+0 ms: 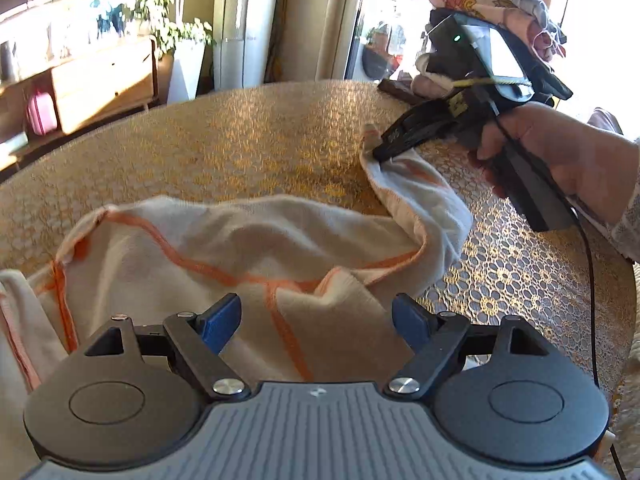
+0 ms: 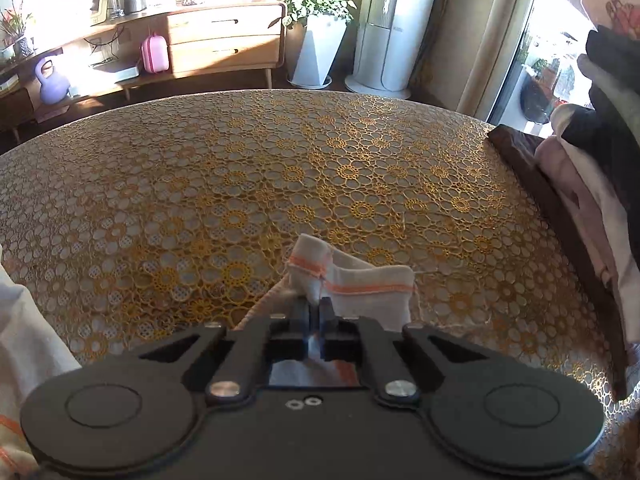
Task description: Fold clothes
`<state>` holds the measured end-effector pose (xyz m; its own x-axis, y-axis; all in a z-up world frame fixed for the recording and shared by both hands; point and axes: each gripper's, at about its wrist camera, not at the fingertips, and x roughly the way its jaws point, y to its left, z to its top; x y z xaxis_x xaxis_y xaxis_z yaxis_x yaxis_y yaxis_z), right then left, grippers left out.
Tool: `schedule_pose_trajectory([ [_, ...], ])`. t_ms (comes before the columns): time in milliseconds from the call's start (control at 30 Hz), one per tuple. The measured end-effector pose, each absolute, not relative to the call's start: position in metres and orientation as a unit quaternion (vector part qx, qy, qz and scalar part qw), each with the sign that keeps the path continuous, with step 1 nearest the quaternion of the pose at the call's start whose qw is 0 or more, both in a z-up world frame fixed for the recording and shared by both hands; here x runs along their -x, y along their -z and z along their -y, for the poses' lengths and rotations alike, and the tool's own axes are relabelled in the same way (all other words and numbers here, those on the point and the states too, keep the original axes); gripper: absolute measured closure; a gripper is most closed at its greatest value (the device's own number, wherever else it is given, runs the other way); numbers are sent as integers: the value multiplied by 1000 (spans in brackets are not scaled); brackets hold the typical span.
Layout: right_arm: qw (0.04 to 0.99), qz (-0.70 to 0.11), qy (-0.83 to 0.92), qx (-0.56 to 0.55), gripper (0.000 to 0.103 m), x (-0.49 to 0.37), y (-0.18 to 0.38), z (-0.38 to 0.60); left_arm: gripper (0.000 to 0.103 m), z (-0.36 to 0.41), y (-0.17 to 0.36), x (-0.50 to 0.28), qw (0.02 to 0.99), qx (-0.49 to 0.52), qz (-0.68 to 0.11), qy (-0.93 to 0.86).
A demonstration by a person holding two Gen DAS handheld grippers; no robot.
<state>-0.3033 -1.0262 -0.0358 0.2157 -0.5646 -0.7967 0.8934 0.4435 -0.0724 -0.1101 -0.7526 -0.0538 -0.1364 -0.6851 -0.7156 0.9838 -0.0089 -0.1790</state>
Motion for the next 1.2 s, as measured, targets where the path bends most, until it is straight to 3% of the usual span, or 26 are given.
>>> schedule_pose_trajectory([
  [133, 757, -387, 488, -197, 0, 304, 31, 1025, 23, 747, 63, 113, 622, -235, -329, 670],
  [567, 826, -236, 493, -135, 0, 372, -66, 1007, 22, 747, 69, 128, 636, -270, -308, 654],
  [900, 813, -310, 467, -159, 0, 505, -12, 914, 20, 748, 68, 131, 641, -274, -309, 647],
  [1067, 812, -330, 442, -193, 0, 522, 19, 879, 20, 748, 70, 132, 644, -277, -308, 644],
  [1200, 812, -358, 418, -195, 0, 536, 9, 868, 19, 747, 70, 133, 644, -277, -308, 643],
])
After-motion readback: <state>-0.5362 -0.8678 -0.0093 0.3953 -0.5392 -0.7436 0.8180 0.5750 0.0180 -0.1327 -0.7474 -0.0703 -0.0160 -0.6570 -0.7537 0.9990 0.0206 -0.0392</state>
